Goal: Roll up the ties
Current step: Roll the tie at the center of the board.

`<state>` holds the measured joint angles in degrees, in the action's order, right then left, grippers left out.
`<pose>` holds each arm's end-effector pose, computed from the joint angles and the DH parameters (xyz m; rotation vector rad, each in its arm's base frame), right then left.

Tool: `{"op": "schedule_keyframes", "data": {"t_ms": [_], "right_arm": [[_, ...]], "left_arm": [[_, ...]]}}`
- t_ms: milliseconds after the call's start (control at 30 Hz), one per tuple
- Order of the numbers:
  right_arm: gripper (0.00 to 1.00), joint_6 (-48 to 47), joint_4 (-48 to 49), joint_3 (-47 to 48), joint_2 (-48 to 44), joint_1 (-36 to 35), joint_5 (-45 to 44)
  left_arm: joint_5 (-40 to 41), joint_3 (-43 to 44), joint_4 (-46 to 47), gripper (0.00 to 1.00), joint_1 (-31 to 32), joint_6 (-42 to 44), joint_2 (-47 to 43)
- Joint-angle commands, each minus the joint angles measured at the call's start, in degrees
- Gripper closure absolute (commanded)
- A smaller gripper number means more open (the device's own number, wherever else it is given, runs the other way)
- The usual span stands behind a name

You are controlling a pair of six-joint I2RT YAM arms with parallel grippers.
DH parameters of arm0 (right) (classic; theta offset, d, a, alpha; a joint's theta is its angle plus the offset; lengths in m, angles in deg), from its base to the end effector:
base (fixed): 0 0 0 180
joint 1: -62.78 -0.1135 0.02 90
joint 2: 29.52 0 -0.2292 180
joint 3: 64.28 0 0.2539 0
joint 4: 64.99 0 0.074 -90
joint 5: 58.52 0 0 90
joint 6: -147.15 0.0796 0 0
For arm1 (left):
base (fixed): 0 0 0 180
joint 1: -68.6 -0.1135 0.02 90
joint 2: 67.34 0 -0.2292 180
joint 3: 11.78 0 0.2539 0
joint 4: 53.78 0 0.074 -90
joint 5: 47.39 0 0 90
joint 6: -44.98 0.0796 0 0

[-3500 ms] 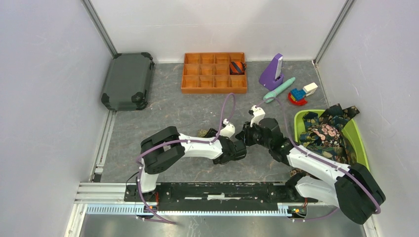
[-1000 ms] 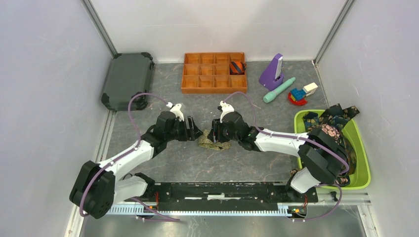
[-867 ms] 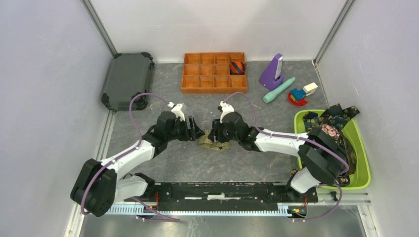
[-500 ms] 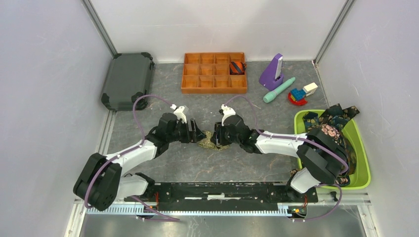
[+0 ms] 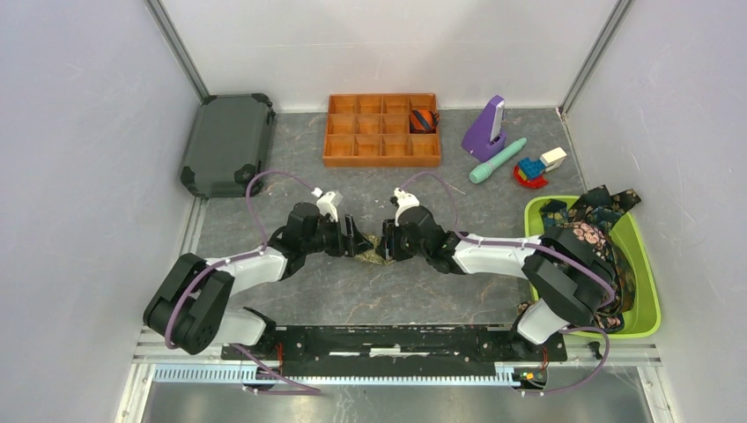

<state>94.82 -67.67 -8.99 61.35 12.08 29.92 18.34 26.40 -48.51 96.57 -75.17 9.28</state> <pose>0.2237 0.2699 0.0998 -0.2526 2.3496 0.7756 0.2395 -0.1642 0.0984 0.2202 2.2681 -1.0203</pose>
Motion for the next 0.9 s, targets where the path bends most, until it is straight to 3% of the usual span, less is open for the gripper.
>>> {"op": "schedule_keyframes", "data": {"t_ms": [0,267,500,867], "right_arm": [[0.57,-1.2,1.0,0.9,0.8,0.9,-0.3],[0.56,-2.1,1.0,2.0,0.2,2.7,1.4],[0.51,-2.4,2.1,2.9,-2.7,3.7,5.1],[0.52,-2.4,3.8,5.6,0.7,5.8,7.1]], "left_arm": [[-2.4,-0.2,5.9,0.2,-0.3,1.4,2.6],[-1.9,1.0,9.2,0.2,-0.3,1.2,8.1],[-1.1,2.2,8.2,0.18,-0.3,1.5,8.4],[1.1,3.4,8.1,0.21,-0.4,1.2,9.6]]}}
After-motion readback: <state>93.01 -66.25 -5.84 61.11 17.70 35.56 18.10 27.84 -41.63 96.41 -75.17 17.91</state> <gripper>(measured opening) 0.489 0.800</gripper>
